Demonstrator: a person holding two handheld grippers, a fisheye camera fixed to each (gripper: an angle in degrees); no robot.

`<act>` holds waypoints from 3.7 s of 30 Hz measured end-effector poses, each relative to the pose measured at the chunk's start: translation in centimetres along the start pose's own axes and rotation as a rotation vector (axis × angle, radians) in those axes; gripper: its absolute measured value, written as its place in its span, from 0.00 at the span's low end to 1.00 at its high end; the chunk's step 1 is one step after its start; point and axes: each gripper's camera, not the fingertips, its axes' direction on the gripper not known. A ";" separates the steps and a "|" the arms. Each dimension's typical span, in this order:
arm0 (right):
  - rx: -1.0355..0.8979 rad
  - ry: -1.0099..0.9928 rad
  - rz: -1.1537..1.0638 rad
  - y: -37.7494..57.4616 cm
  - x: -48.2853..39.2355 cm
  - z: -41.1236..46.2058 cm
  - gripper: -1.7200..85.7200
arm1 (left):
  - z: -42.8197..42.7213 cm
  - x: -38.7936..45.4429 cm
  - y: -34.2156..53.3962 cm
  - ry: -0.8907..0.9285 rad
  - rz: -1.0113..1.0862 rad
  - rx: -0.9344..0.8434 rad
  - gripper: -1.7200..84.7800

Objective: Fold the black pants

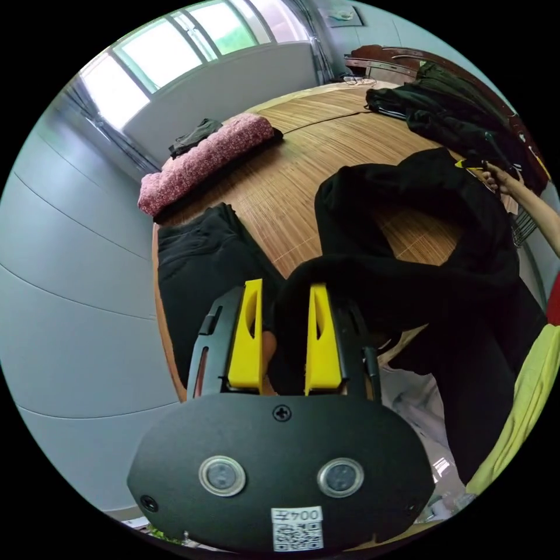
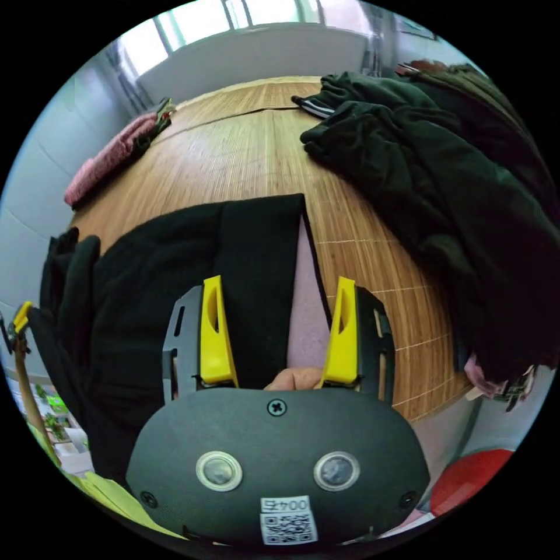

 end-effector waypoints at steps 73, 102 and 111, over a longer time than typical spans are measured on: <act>0.033 -0.151 -0.786 17.1 -34.1 4.2 0.05 | 12.6 4.4 18.3 0.019 -0.536 0.131 0.07; 0.108 -0.770 -0.429 14.0 -31.8 6.9 0.08 | 21.3 4.7 11.8 0.454 -0.546 0.262 0.24; 0.093 -1.116 -0.126 19.1 -22.0 14.6 0.08 | 20.6 9.5 4.1 0.085 -0.470 0.034 0.14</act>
